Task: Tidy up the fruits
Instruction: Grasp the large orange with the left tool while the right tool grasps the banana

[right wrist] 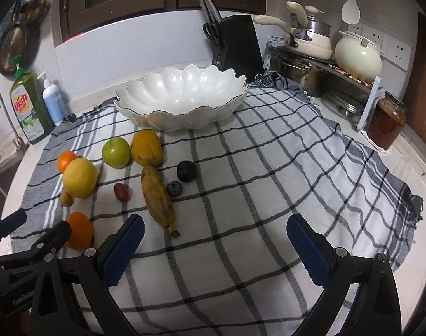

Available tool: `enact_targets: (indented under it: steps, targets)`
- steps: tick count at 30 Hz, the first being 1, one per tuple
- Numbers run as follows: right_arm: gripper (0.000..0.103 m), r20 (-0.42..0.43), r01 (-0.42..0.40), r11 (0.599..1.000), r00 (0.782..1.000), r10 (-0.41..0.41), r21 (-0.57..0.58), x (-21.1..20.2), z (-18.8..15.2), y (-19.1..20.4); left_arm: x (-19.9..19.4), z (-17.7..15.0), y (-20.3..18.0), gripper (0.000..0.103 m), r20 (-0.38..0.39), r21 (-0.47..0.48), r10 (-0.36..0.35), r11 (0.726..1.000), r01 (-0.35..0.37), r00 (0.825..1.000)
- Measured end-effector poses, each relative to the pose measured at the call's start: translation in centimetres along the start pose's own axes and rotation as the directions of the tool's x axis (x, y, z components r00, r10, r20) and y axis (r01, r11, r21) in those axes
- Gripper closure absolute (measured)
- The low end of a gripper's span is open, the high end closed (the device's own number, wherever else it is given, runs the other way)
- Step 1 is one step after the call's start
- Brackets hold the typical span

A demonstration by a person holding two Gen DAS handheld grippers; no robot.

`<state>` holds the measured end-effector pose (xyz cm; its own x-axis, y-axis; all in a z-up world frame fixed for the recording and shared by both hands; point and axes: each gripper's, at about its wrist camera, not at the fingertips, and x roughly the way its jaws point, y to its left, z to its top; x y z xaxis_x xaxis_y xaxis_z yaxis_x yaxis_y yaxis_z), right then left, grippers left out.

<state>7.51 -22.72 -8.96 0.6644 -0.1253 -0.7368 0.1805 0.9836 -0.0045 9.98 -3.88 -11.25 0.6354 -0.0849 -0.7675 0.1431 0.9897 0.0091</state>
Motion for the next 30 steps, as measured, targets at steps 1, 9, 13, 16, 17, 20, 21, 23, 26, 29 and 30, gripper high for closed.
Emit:
enact_targets:
  steps: [1, 9, 13, 16, 17, 20, 21, 23, 26, 29, 30]
  targets:
    - [0.000, -0.003, 0.003, 1.000, 1.000, -0.003, -0.003, 0.3, 0.0, 0.0, 0.5, 0.0, -0.1, 0.011, -0.007, 0.003, 0.004, 1.000, -0.004, 1.000]
    - [0.000, -0.036, -0.004, 1.000, 0.999, 0.004, 0.005, 2.0, -0.1, -0.1, 2.7, 0.0, -0.8, 0.022, -0.039, 0.031, 0.006, 1.000, -0.005, 0.999]
    - [0.000, -0.046, -0.011, 1.000, 0.999, 0.011, 0.010, 2.5, -0.2, -0.3, 3.5, -0.1, -1.3, 0.029, -0.055, 0.047, 0.002, 0.999, 0.000, 0.998]
    - [0.000, -0.054, -0.015, 1.000, 0.998, 0.015, 0.011, 2.8, -0.3, -0.4, 4.1, -0.2, -1.5, 0.035, -0.070, 0.051, -0.005, 0.999, 0.009, 0.998]
    - [0.000, -0.056, -0.016, 1.000, 0.998, 0.017, 0.011, 2.8, -0.3, -0.4, 4.2, -0.2, -1.6, 0.039, -0.073, 0.052, -0.009, 0.999, 0.013, 0.997]
    - [0.000, -0.057, -0.018, 1.000, 0.998, 0.019, 0.011, 2.8, -0.4, -0.4, 4.4, -0.4, -1.9, 0.048, -0.079, 0.059, -0.017, 0.998, 0.022, 0.997]
    - [0.000, -0.057, -0.018, 1.000, 0.998, 0.018, 0.013, 2.8, -0.4, -0.4, 4.5, -0.5, -2.0, 0.051, -0.081, 0.063, -0.024, 0.998, 0.029, 0.996]
    - [0.000, -0.055, -0.018, 1.000, 0.998, 0.019, 0.012, 2.8, -0.4, -0.5, 4.5, -0.6, -2.3, 0.057, -0.085, 0.071, -0.032, 0.997, 0.038, 0.996]
    - [0.000, -0.051, -0.014, 1.000, 0.999, 0.014, 0.014, 2.7, -0.4, -0.5, 4.3, -0.6, -2.5, 0.058, -0.090, 0.083, -0.031, 0.996, 0.038, 0.995]
    - [0.000, -0.043, -0.017, 1.000, 0.999, 0.018, 0.012, 2.3, -0.4, -0.7, 3.8, -0.6, -2.4, 0.058, -0.076, 0.086, -0.029, 0.996, 0.036, 0.997]
    - [0.000, -0.038, -0.022, 1.000, 0.999, 0.022, 0.011, 2.2, -0.4, -0.6, 3.5, -0.5, -2.3, 0.058, -0.067, 0.089, -0.025, 0.996, 0.031, 0.997]
